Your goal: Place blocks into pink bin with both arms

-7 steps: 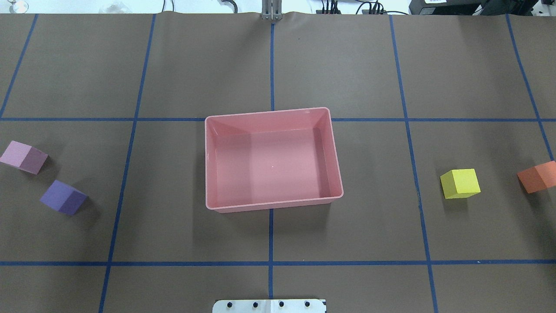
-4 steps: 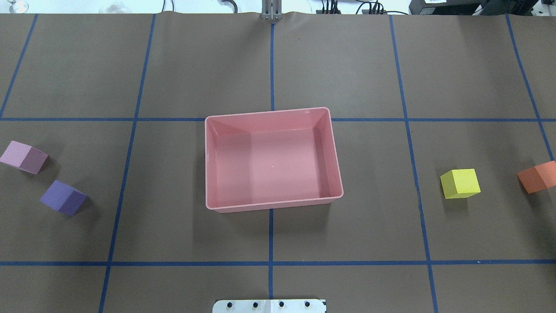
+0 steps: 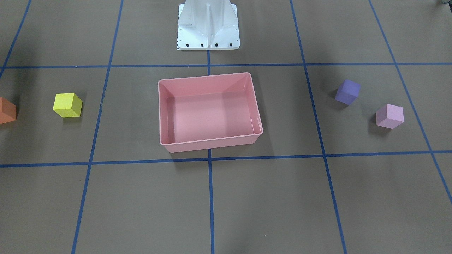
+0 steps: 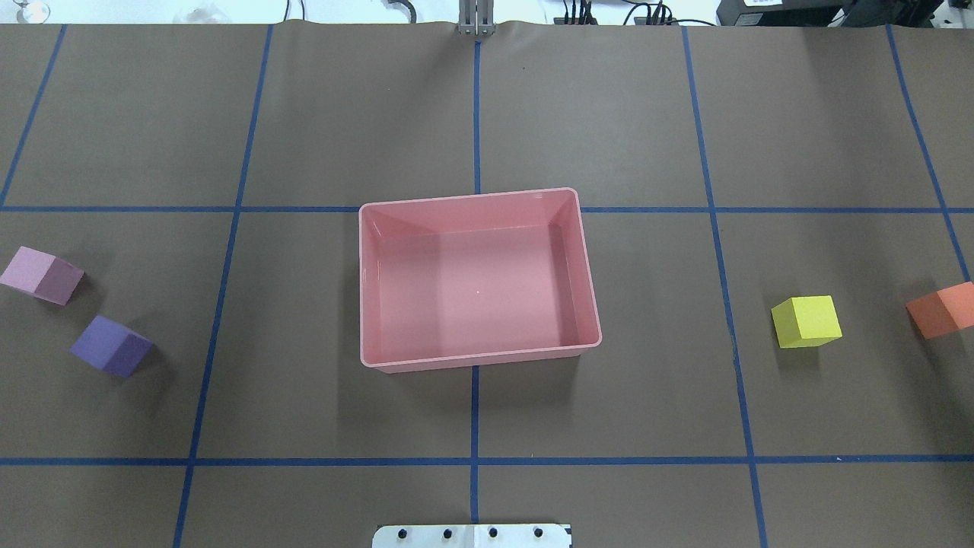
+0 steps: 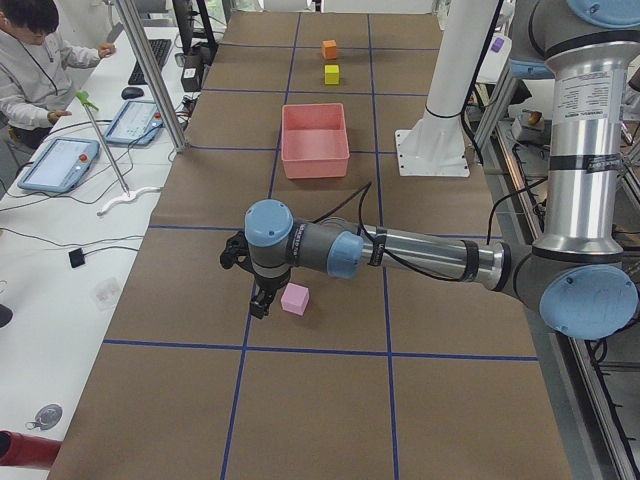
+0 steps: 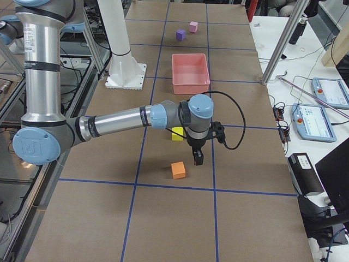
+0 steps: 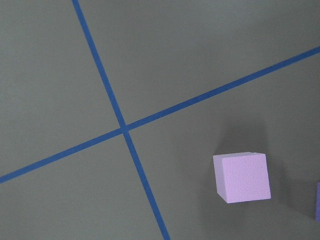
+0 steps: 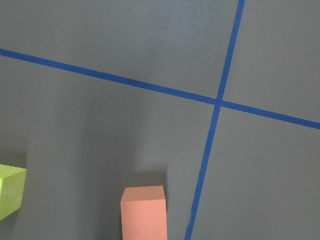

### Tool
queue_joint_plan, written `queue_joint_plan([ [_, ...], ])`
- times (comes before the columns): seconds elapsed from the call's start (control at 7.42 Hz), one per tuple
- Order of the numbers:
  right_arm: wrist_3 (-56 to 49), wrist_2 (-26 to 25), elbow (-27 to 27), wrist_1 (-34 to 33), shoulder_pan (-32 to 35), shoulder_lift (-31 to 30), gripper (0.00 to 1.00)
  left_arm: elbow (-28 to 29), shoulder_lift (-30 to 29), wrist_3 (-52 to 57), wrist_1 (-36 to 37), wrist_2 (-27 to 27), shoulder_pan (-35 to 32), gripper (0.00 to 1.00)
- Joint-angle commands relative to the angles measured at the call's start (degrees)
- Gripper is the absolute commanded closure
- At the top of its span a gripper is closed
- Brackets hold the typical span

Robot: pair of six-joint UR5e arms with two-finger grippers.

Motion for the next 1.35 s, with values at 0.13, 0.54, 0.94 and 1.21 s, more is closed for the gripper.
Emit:
queue_joint_plan([
  [0.13, 4.5, -0.2, 0.2, 0.0, -4.3, 2.4, 0.00, 1.8, 0.0, -8.1, -2.2, -0.4, 6.4, 0.00],
  [0.54, 4.7, -0.1, 0.2, 0.0, -4.5, 2.4, 0.00, 12.6, -0.6, -26.5, -25.0, 0.0, 13.8, 0.00],
  [0.94, 4.6, -0.2, 0.2, 0.0, -4.4, 2.4, 0.00, 14.4, -0.7, -33.9, -31.2, 6.5, 21.0, 0.00],
  [1.21, 4.5, -0.2, 0.2, 0.0, -4.5, 2.4, 0.00, 14.6, -0.7, -33.9, -31.1, 6.6, 22.3, 0.00],
])
